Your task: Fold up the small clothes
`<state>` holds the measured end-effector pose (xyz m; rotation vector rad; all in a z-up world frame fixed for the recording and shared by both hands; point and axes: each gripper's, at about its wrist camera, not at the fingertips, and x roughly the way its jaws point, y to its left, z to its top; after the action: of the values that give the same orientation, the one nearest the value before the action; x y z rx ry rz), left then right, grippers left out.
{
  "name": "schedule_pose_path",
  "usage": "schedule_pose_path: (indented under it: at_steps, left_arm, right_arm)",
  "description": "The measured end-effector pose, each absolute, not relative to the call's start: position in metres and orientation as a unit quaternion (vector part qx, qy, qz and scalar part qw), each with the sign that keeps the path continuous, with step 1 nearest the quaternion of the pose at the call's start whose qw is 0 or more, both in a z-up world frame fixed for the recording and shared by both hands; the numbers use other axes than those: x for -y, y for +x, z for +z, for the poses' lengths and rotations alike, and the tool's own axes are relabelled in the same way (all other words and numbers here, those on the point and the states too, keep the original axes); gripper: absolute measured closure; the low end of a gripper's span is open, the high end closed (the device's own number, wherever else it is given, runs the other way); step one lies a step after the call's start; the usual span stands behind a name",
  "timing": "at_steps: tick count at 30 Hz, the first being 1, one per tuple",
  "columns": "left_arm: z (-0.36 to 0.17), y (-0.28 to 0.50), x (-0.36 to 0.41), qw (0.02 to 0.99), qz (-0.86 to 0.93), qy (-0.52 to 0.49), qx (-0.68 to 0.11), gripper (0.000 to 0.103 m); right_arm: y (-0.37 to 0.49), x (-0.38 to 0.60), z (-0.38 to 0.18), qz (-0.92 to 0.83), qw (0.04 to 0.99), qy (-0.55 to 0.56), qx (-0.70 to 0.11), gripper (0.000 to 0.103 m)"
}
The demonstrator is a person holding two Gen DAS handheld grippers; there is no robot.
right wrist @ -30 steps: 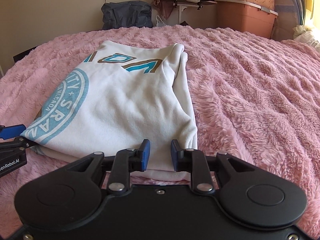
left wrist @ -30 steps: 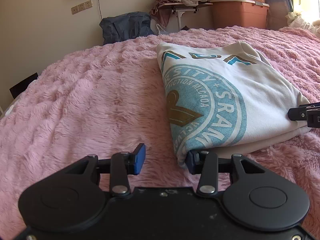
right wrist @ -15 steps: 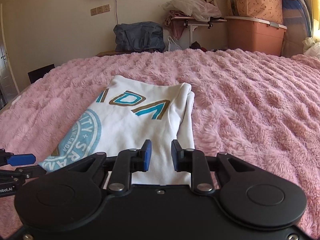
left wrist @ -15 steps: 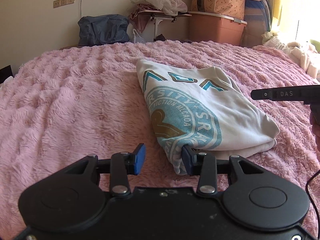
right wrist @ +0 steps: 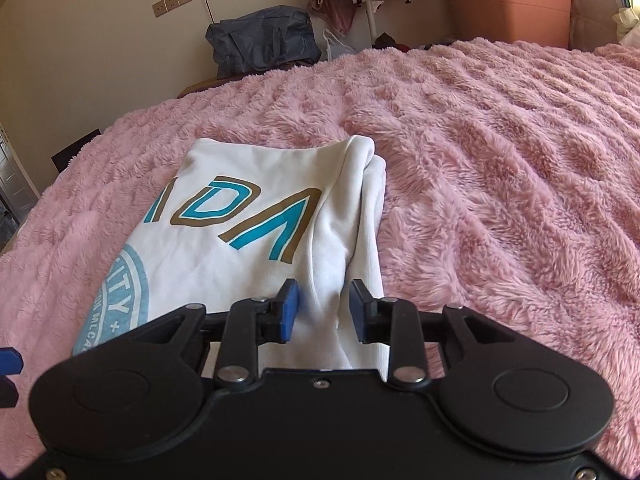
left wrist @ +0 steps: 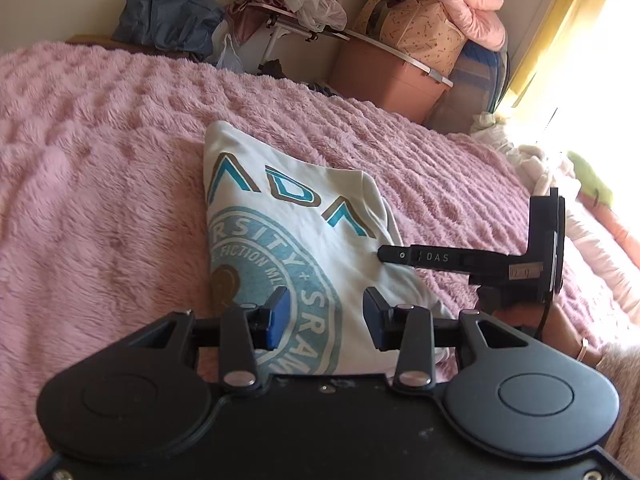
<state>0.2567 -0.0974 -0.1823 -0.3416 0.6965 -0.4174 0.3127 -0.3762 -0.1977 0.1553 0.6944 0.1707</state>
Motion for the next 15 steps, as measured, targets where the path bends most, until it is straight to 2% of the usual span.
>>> schedule_pose_path:
  at_steps: [1,4,5,6,15]
  left_arm:
    - [-0.189,0.265,0.098,0.897,-0.205,-0.182,-0.348,0.061]
    - [-0.213,0.284,0.102,0.874,-0.193,-0.211,-0.392,0.062]
    - [-0.219,0.286,0.103,0.872,-0.187,-0.211,-0.401,0.061]
    - [-0.226,0.287,0.104,0.870,-0.184,-0.207,-0.408,0.061]
    - [-0.241,0.278,0.109,0.870,-0.188,-0.201,-0.410,0.059]
  right_arm:
    - [0.315,0.378,-0.199,0.083,0.932,0.086,-0.343,0.061]
    - [0.320,0.383,-0.202,0.088,0.926,0.111,-0.351,0.061]
    - [0.321,0.384,-0.203,0.091,0.924,0.116,-0.354,0.070]
    - [0.322,0.384,-0.204,0.099,0.921,0.121,-0.356,0.084]
    - [0.308,0.386,-0.185,0.097,0.935,0.109,-0.324,0.090]
